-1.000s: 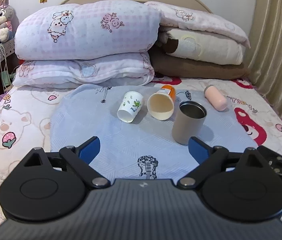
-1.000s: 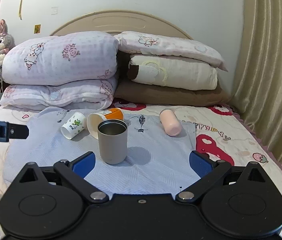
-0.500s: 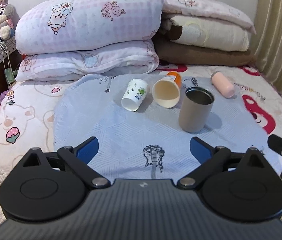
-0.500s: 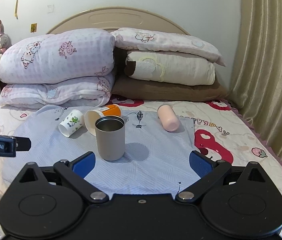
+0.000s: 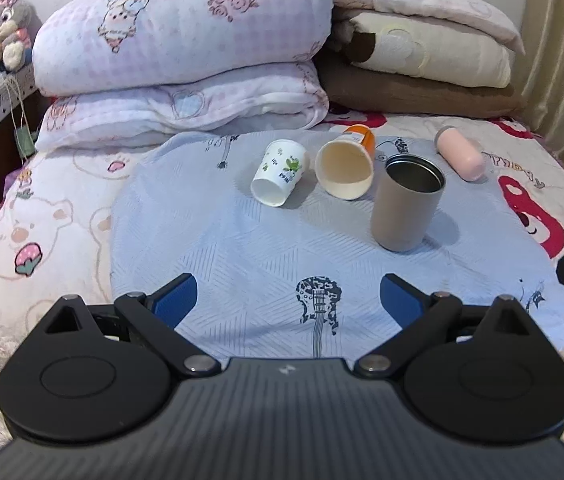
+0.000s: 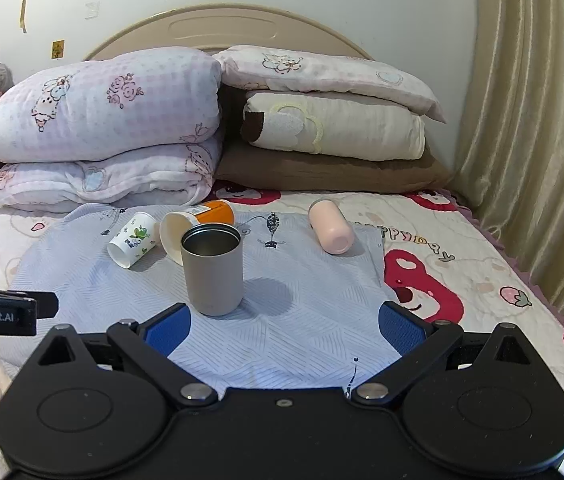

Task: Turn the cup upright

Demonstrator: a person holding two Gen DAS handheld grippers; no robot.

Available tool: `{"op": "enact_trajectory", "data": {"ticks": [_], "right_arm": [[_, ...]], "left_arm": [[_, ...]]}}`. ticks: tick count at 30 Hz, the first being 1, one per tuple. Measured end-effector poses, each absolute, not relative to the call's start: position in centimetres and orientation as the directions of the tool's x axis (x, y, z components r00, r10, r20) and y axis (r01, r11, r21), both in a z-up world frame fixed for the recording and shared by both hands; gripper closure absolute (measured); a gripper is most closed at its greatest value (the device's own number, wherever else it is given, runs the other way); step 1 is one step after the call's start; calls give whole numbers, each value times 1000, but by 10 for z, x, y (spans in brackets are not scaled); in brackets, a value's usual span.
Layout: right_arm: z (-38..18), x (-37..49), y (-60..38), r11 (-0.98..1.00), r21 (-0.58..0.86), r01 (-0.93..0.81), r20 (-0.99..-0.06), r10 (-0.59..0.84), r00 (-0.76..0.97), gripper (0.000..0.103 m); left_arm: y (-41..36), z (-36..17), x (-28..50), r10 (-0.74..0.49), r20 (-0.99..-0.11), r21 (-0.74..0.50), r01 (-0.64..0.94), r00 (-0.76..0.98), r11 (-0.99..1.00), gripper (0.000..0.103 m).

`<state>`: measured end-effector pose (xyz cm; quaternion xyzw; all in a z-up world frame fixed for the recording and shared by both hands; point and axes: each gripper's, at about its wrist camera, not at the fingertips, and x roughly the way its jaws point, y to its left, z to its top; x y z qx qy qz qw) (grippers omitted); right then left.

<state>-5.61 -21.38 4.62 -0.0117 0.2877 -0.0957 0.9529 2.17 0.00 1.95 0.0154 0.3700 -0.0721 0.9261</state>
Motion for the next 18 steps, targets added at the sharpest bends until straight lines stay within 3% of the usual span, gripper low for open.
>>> {"op": "enact_trajectory", "data": {"ticks": [18], "right_arm": [[45, -53, -211, 981, -71, 183, -554, -191, 810, 1]], "left_arm": [[0, 18, 20, -124, -694, -24, 150, 710, 988, 4]]}}
